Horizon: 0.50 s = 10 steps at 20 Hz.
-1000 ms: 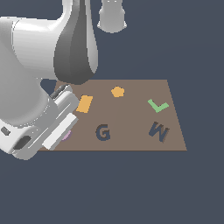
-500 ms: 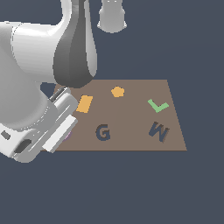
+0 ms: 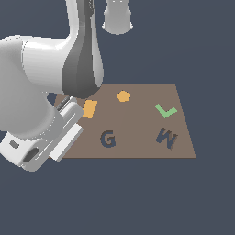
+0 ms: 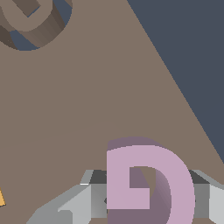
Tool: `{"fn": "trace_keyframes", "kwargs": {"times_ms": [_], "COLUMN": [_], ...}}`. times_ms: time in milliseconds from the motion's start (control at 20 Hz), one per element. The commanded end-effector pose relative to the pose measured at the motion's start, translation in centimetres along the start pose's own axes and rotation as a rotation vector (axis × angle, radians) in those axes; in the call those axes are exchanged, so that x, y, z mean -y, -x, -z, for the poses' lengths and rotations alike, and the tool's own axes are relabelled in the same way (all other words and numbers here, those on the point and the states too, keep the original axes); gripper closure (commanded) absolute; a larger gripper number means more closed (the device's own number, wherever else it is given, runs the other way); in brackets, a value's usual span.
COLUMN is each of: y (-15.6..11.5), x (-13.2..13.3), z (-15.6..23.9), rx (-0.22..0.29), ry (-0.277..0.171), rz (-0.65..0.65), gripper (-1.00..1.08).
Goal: Insert a designated object into the corresponding slot on a board.
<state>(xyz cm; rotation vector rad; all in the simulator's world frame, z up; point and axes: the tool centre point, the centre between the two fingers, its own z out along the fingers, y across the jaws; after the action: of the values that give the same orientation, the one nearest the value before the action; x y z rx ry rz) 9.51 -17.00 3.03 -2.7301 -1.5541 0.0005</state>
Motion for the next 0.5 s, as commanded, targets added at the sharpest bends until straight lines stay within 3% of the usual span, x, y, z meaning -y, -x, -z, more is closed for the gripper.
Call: {"fn": "trace_keyframes", "kwargs": {"times_ms": [0, 450], "y": [-0.01, -0.03], "x": [-0.01, -0.03], "z": [-0.04, 0.24], "rx": [0.000, 0.000], "ry": [0.000, 0.001], "rz": [0.000, 0.000], "gripper": [1.08, 1.08]}}
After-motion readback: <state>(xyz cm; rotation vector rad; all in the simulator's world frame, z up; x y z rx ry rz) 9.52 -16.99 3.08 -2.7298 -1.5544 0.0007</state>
